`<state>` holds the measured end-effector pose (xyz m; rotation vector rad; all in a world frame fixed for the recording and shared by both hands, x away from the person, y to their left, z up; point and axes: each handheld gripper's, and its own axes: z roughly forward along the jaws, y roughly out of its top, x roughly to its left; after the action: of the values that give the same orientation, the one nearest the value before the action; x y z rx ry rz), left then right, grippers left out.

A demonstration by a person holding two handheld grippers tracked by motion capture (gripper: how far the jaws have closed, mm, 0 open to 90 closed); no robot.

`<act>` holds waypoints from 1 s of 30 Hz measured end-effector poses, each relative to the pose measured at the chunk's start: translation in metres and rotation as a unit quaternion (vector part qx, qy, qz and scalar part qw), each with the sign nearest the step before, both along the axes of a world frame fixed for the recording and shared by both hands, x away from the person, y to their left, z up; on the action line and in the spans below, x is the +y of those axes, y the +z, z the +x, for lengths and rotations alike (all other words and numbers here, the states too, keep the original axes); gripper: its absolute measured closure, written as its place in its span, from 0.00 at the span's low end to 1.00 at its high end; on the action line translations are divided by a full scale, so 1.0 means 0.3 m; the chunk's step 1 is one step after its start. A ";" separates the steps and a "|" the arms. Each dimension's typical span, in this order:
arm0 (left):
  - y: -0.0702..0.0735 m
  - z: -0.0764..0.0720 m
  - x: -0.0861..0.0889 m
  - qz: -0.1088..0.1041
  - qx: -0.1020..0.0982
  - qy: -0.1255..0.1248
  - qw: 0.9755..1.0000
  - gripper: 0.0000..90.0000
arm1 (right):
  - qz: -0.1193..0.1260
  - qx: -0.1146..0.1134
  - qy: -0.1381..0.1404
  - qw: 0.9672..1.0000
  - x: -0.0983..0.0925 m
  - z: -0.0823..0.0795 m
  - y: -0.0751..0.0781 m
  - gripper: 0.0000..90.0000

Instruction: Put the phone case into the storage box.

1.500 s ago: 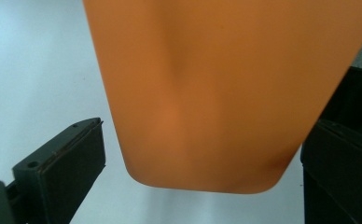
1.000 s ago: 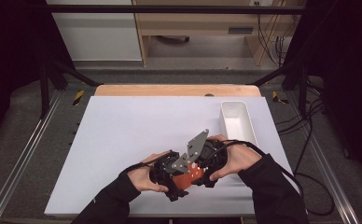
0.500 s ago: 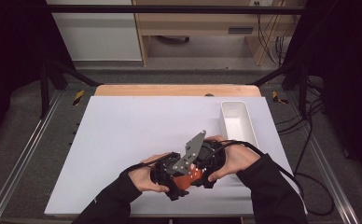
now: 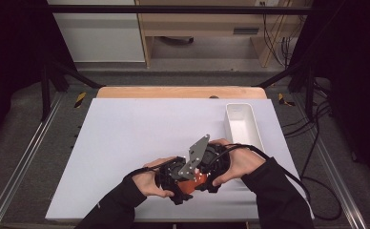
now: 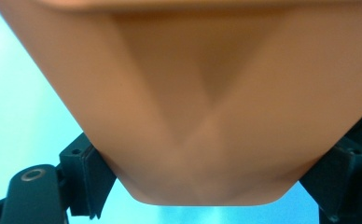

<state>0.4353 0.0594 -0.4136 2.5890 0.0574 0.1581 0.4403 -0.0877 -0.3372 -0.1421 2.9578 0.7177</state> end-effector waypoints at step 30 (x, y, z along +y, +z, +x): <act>0.012 0.023 0.055 -0.051 -0.008 0.024 0.998 0.17 | 0.056 -0.023 -0.030 0.998 -0.024 -0.002 0.030 0.06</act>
<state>0.4421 0.0759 -0.4101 2.4851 0.1185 0.1893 0.4397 -0.0948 -0.3282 -0.0596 2.8563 0.8572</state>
